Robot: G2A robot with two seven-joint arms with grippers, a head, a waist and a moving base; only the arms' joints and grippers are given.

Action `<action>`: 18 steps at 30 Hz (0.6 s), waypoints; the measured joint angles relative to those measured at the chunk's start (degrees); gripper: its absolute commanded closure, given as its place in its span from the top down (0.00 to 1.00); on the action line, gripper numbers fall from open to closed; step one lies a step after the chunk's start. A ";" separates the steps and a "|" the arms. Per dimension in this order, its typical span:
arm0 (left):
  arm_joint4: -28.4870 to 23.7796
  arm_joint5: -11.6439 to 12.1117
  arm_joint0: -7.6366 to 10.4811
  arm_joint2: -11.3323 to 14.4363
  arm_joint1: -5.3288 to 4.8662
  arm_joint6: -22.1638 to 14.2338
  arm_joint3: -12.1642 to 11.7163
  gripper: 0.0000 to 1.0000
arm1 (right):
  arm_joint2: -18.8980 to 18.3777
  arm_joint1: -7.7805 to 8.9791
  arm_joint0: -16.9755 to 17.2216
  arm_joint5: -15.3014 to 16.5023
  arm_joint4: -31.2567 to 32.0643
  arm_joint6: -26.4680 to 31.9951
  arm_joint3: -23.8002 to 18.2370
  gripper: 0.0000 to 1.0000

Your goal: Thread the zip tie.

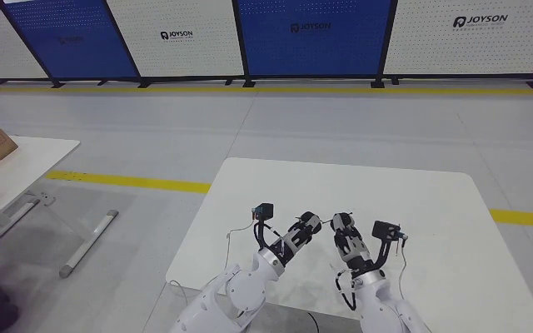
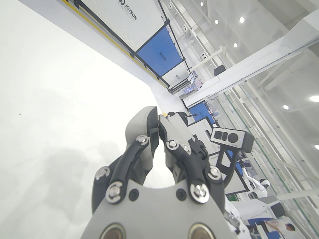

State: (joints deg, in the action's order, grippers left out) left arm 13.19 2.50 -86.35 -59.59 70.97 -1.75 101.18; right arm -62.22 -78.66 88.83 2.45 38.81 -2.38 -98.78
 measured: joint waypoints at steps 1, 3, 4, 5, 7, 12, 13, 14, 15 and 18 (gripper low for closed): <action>-0.01 0.00 0.00 0.01 0.00 0.00 0.00 0.00 | -0.12 0.01 -0.01 -0.02 -0.08 0.04 -0.01 0.00; -0.40 0.28 0.05 0.11 0.04 -0.17 0.04 0.00 | -0.26 0.00 -0.04 -0.23 -0.09 -0.02 -0.02 0.00; -0.78 0.61 0.05 0.15 0.05 -0.38 0.10 0.00 | -0.29 -0.01 -0.05 -0.29 -0.12 -0.03 0.00 0.00; -1.33 1.02 0.02 0.15 0.06 -0.66 0.16 0.00 | -0.32 -0.02 -0.07 -0.31 -0.16 -0.03 0.02 0.00; -3.00 1.99 -0.13 -0.01 0.07 -1.38 0.36 0.00 | -0.32 -0.04 -0.09 -0.13 -0.57 0.26 0.08 0.00; -3.12 2.15 -0.29 -0.68 -0.06 -1.85 0.57 0.00 | -0.90 0.02 -0.19 1.57 -2.64 1.63 0.33 0.00; -2.86 1.93 -0.27 -0.75 -0.07 -1.66 0.54 0.00 | -1.09 0.03 -0.15 1.56 -2.66 1.49 0.35 0.00; -2.63 1.74 -0.25 -0.80 -0.07 -1.46 0.48 0.00 | -1.25 0.04 -0.11 1.50 -2.69 1.30 0.36 0.00; -2.49 1.58 -0.21 -0.81 -0.06 -1.29 0.38 0.00 | -1.44 0.04 -0.07 1.32 -2.72 1.03 0.36 0.00; -2.26 1.14 -0.05 -0.90 -0.02 -0.81 0.12 0.00 | -1.66 0.01 -0.06 0.71 -2.60 0.49 0.41 0.23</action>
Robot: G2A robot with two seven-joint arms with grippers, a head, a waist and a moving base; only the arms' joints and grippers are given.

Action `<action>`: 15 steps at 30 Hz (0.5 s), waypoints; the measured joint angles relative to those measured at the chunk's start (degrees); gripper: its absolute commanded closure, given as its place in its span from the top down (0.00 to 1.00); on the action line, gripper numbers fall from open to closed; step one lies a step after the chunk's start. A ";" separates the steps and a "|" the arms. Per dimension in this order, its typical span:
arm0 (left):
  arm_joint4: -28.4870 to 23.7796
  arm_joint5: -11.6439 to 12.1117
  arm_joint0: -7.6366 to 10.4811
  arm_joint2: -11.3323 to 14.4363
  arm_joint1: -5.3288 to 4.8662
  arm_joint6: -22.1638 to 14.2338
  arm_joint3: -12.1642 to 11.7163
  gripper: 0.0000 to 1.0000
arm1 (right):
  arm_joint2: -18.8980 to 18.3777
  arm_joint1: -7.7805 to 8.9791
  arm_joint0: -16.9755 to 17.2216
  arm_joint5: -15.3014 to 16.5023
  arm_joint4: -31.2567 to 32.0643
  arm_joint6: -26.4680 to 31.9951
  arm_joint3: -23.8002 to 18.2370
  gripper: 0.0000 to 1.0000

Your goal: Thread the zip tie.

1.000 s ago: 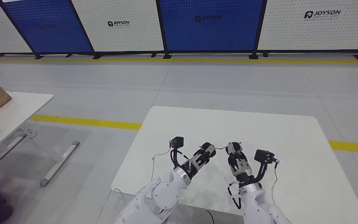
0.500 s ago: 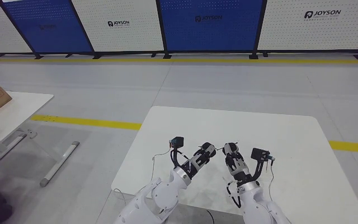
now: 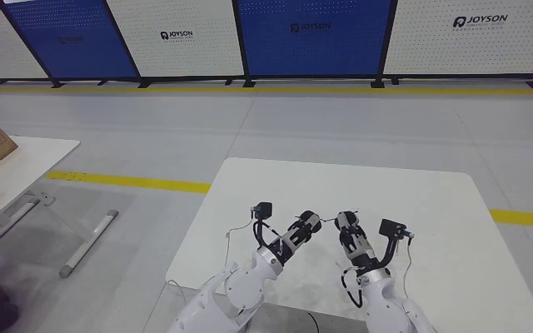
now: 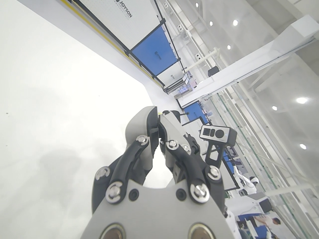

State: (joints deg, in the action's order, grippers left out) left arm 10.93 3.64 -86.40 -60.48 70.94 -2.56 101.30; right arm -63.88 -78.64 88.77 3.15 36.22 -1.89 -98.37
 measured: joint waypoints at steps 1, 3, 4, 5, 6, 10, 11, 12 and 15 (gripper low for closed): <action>0.12 -0.08 0.02 0.04 0.02 0.15 -0.02 0.00 | 0.00 -0.01 -0.02 -0.12 0.05 -0.07 0.04 0.27; 0.35 -0.36 0.12 0.11 0.05 0.35 -0.11 0.00 | 0.08 -0.04 -0.06 -0.21 0.11 -0.10 0.15 0.35; 0.50 -0.50 0.18 0.13 0.06 0.45 -0.16 0.00 | 0.13 -0.05 -0.07 -0.17 0.12 -0.05 0.19 0.38; 0.77 -0.67 0.26 0.19 0.08 0.59 -0.26 0.00 | 0.20 -0.05 -0.06 0.07 0.15 0.05 0.19 0.38; 0.98 -0.79 0.31 0.25 0.10 0.70 -0.33 0.00 | 0.26 -0.05 0.01 0.36 0.19 0.10 0.12 0.40; 1.48 -1.11 0.50 0.47 0.18 1.22 -0.56 0.00 | 0.26 0.04 0.57 1.43 0.63 0.10 -0.44 0.40; 1.61 -1.18 0.55 0.49 0.20 1.37 -0.61 0.00 | 0.23 0.06 0.67 1.55 0.74 0.06 -0.54 0.38; 1.71 -1.24 0.60 0.52 0.22 1.51 -0.67 0.00 | 0.21 0.08 0.77 1.69 0.88 0.00 -0.64 0.36; 1.75 -1.29 0.68 0.53 0.28 1.84 -0.78 0.00 | 0.08 0.14 1.11 1.99 1.34 -0.26 -0.73 0.33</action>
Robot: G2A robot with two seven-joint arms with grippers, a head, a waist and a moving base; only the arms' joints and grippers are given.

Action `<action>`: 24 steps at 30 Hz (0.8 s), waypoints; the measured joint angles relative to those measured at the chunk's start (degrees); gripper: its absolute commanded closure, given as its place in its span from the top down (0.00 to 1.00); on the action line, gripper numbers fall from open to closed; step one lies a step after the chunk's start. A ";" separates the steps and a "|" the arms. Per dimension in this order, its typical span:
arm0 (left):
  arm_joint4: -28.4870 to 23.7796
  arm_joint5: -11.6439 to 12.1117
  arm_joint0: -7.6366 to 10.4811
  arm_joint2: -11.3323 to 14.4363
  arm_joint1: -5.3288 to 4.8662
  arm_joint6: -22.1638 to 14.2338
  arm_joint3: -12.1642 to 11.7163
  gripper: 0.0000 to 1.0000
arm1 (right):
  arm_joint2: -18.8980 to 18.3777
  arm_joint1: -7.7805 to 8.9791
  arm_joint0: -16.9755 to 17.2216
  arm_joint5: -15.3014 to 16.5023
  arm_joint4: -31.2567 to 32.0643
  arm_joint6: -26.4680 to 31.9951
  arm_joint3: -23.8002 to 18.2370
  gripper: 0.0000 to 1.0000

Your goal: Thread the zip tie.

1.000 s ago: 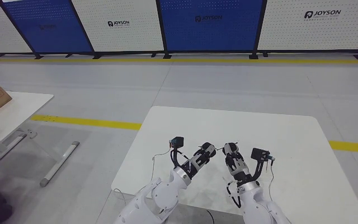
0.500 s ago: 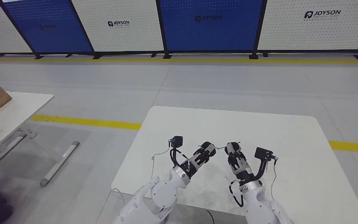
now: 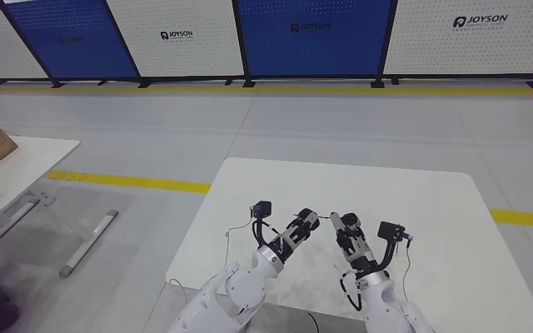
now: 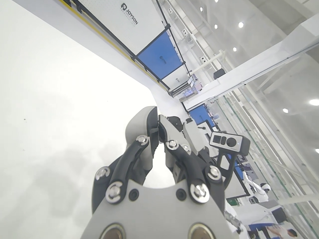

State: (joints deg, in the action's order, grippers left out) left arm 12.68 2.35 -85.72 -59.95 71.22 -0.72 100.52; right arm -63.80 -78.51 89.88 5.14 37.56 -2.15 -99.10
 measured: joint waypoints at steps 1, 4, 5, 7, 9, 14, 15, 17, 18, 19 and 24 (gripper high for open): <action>-0.02 0.00 0.00 -0.01 0.01 0.07 -0.02 0.00 | -0.06 0.02 0.11 0.04 0.17 -0.11 0.00 0.32; -0.07 0.00 -0.03 -0.03 0.05 0.23 -0.04 0.00 | -0.22 0.08 0.46 0.24 0.63 -0.36 0.03 0.31; -0.07 0.00 -0.04 -0.04 0.06 0.27 -0.03 0.00 | -0.26 0.10 0.55 0.32 0.79 -0.40 0.02 0.30; -0.04 -0.01 -0.07 -0.06 0.07 0.34 -0.01 0.00 | -0.33 0.14 0.75 0.48 1.07 -0.49 -0.07 0.29; 0.23 0.05 -0.13 0.06 0.08 0.15 -0.01 0.00 | -0.37 0.17 0.90 0.74 1.23 -0.55 -0.26 0.26; 1.13 0.86 -0.36 0.41 0.04 -0.45 -0.07 0.00 | -0.54 0.22 1.36 1.19 1.10 -0.89 -0.93 0.00; 1.04 0.87 -0.36 0.28 0.04 -0.35 -0.06 0.00 | -0.55 0.22 1.40 1.09 1.09 -0.84 -0.92 0.00; 0.85 0.85 -0.30 -0.04 0.03 -0.23 -0.15 0.00 | -0.48 0.21 1.30 0.78 1.19 -0.55 -0.72 0.00; 0.78 0.84 -0.26 -0.16 0.03 -0.21 -0.22 0.00 | -0.42 0.20 1.22 0.69 1.21 -0.49 -0.62 0.00; 0.70 0.85 -0.24 -0.24 0.03 -0.21 -0.28 0.00 | -0.37 0.19 1.16 0.63 1.22 -0.48 -0.54 0.00; 0.61 1.00 -0.21 -0.16 0.02 -1.17 -0.27 0.00 | -0.05 0.08 0.82 0.42 0.88 -0.61 -0.47 0.00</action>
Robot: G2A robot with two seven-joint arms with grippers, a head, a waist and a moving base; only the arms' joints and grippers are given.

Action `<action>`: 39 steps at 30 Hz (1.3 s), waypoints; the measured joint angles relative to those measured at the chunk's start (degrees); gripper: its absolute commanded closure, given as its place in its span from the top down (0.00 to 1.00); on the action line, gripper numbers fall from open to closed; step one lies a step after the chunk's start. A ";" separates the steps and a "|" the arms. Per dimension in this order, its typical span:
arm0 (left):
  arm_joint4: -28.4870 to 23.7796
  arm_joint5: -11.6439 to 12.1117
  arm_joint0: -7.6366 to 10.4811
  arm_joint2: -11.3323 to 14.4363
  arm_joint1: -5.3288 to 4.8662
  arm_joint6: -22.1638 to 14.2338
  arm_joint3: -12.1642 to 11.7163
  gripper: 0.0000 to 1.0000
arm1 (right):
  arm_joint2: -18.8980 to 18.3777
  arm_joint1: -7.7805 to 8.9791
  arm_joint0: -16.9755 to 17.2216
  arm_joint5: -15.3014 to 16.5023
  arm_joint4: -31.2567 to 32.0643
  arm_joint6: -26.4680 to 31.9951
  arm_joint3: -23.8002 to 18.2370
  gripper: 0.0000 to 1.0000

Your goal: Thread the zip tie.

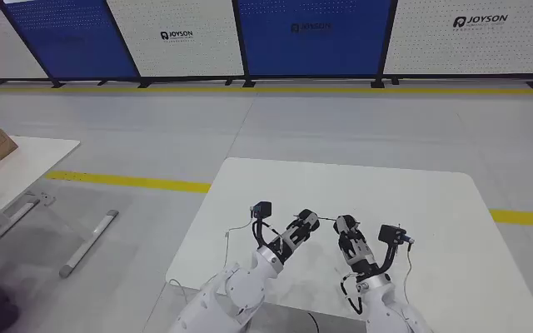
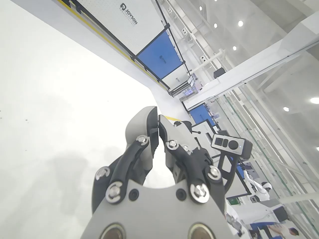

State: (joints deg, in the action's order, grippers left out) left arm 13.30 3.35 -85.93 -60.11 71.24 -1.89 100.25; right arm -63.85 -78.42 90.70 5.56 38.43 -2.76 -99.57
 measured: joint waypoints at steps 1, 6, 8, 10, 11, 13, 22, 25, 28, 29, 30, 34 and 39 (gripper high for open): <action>0.01 0.05 0.01 0.06 0.00 -0.23 0.05 0.00 | 0.08 -0.02 -0.10 -0.08 -0.02 0.04 0.01 0.00; -0.44 0.35 0.06 -0.03 -0.02 -1.00 0.49 0.00 | 0.65 -0.14 -0.84 -0.46 -0.32 1.03 0.43 0.00; -0.53 0.47 0.02 -0.18 -0.05 -1.14 0.58 0.00 | 0.88 -0.18 -1.12 -0.42 -0.64 1.66 0.56 0.00; -0.71 0.59 0.03 -0.41 -0.08 -1.28 0.53 0.00 | 1.12 -0.23 -1.43 -0.50 -0.73 1.99 0.73 0.00; -0.88 0.64 0.04 -0.51 -0.08 -1.38 0.47 0.00 | 1.21 -0.25 -1.56 -0.61 -0.73 2.04 0.83 0.00; -1.26 0.81 0.07 -0.75 -0.11 -1.64 0.35 0.00 | 1.38 -0.32 -1.87 -0.99 -0.81 2.15 1.10 0.00; -0.61 0.34 0.38 -0.85 -0.05 -0.76 -0.28 0.00 | 1.39 -0.42 -1.98 -1.02 -1.61 1.68 1.43 1.00; -0.53 -0.64 0.72 -0.62 0.07 -0.23 -0.52 0.00 | 1.21 -0.38 -1.65 -0.61 -1.35 1.03 1.33 1.00; -0.42 -1.01 0.94 -0.38 0.17 0.09 -0.65 0.00 | 1.12 -0.35 -1.22 -0.37 -0.87 0.32 1.24 0.74; -0.40 -1.06 0.96 -0.34 0.18 0.15 -0.65 0.00 | 1.09 -0.34 -1.10 -0.31 -0.85 0.15 1.23 0.63; -0.36 -1.11 0.96 -0.30 0.20 0.22 -0.64 0.00 | 1.02 -0.33 -0.95 -0.24 -0.88 -0.06 1.25 0.53; -0.28 -1.04 0.79 -0.29 0.22 0.41 -0.47 0.00 | 0.67 -0.30 -0.61 0.00 -1.11 -0.57 1.41 0.37; -0.35 -0.50 0.41 -0.28 0.22 0.39 -0.20 0.00 | 0.10 -0.24 -0.25 0.24 -1.30 -0.99 1.28 0.22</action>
State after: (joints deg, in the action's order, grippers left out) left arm 12.94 2.85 -85.52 -60.39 71.46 -1.49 100.04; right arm -63.75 -78.66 90.45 5.80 37.14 -3.75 -98.29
